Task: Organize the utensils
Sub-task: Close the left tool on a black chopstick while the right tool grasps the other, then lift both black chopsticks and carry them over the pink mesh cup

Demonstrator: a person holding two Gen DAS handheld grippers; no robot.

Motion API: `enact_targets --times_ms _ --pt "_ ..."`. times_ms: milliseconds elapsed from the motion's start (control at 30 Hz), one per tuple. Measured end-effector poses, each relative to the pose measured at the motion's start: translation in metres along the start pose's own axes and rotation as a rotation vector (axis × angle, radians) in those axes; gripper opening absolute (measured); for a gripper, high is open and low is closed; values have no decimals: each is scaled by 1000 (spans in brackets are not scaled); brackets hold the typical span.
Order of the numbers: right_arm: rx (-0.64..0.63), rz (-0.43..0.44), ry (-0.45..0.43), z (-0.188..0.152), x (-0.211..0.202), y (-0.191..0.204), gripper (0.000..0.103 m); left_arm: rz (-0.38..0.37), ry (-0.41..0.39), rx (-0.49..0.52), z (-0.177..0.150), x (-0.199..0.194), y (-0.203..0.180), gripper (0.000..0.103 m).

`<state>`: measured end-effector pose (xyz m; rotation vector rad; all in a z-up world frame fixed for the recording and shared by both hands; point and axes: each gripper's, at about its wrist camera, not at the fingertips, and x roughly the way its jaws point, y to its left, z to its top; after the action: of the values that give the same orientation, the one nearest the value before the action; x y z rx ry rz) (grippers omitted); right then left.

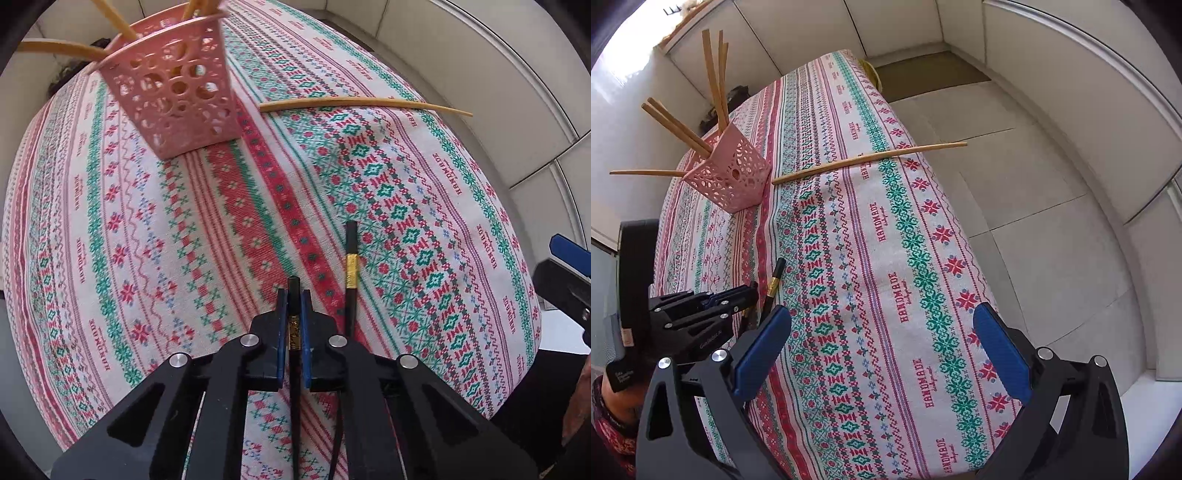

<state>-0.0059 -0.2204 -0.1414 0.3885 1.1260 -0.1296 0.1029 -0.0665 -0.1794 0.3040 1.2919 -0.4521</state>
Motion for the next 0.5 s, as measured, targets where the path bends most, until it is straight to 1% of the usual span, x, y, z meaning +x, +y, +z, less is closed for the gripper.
enact_targets --times_ms 100,133,167,233,300,367,400,433,500 --pt "-43 2 18 5 16 28 95 -14 -46 -24 -14 -23 20 6" --pt "-47 9 36 7 25 38 91 -20 -71 -38 -19 -34 27 6" --pt "-49 9 54 8 33 46 84 -26 -93 -52 -24 -43 34 6" --pt "-49 -7 87 10 50 63 79 -26 -137 -80 -34 -60 46 6" --pt "-52 -43 101 11 64 76 79 -31 -162 -98 -41 -71 53 6" --pt "-48 -58 112 10 76 86 77 -27 -183 -107 -46 -81 60 6" --pt "-55 -80 101 9 79 91 77 -25 -192 -110 -51 -86 61 6" --pt "-75 -100 82 8 80 97 71 -24 -202 -114 -51 -90 64 6" --pt "-131 -181 40 4 82 110 56 -13 -223 -116 -53 -98 68 6"
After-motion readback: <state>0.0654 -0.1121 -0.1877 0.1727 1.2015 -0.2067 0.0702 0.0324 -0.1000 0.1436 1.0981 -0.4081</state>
